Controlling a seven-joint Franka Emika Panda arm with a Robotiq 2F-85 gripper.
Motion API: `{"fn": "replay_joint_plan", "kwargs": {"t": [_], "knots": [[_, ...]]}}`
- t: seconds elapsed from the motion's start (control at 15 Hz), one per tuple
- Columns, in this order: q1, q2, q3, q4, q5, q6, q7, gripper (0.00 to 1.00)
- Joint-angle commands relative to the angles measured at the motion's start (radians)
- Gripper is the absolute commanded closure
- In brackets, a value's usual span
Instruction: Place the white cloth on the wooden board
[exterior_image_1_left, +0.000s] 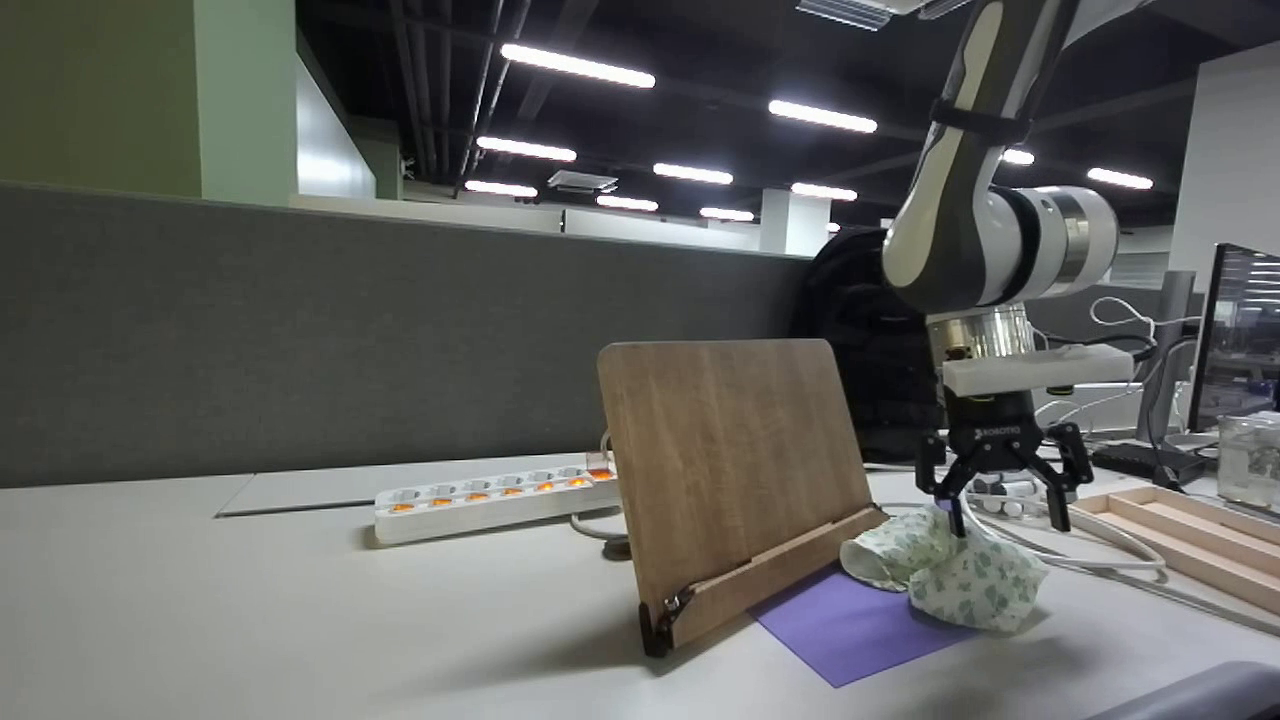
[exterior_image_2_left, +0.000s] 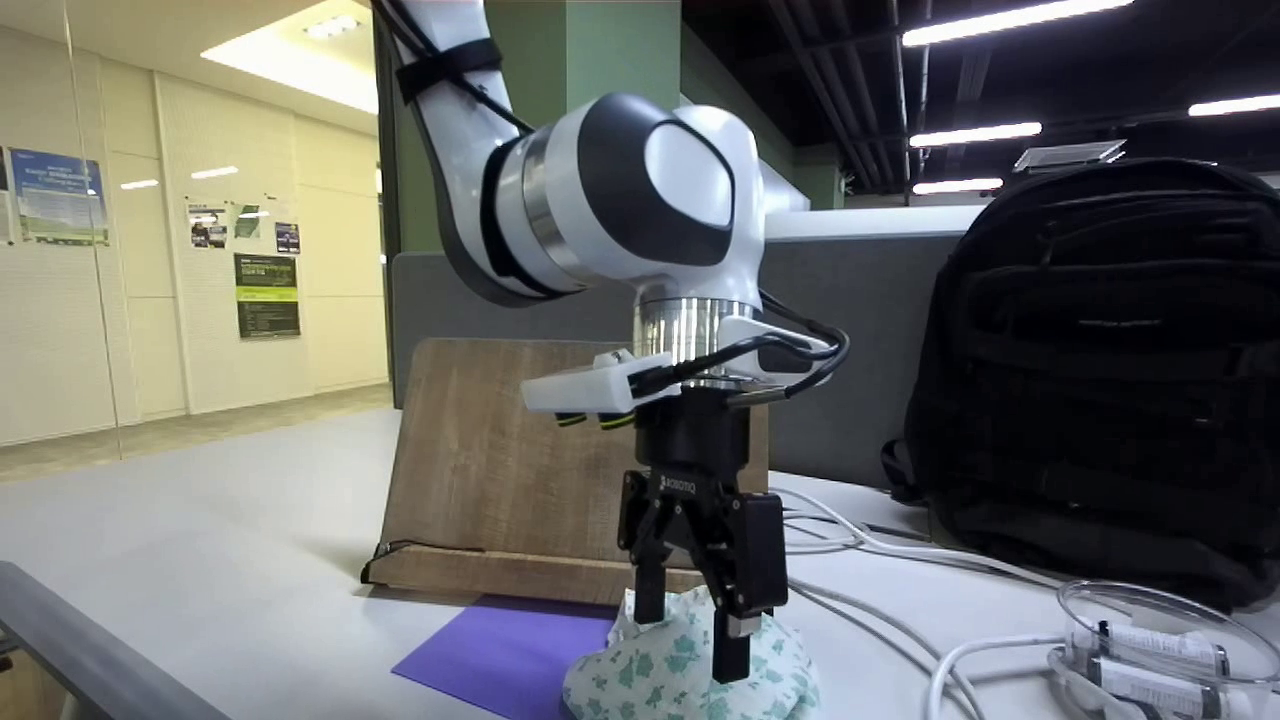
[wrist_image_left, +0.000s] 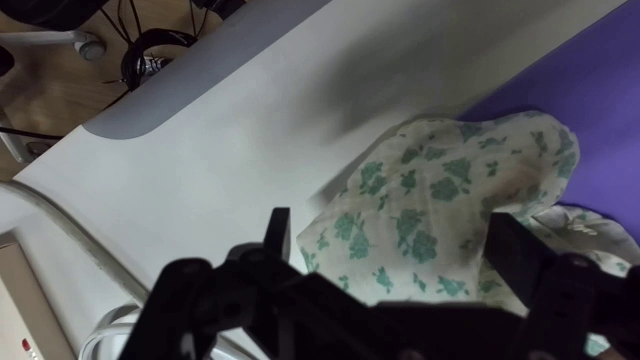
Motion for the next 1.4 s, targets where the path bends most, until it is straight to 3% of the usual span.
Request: {"fn": "replay_joint_plan", "kwargs": {"t": [0.0, 0.07, 0.2, 0.8, 1.07, 1.33], "knots": [[0.033, 0.033, -0.017, 0.032, 0.011, 0.014, 0.019, 0.0], [0.038, 0.036, -0.016, 0.033, 0.014, 0.02, 0.016, 0.25], [0.049, 0.039, -0.016, 0.034, 0.012, 0.025, 0.014, 0.33], [0.085, 0.014, -0.013, 0.013, 0.004, 0.013, 0.002, 0.97], [0.11, -0.017, -0.008, 0.005, -0.006, -0.025, 0.004, 1.0], [0.143, -0.126, 0.025, 0.015, -0.005, -0.117, -0.009, 1.0]]}}
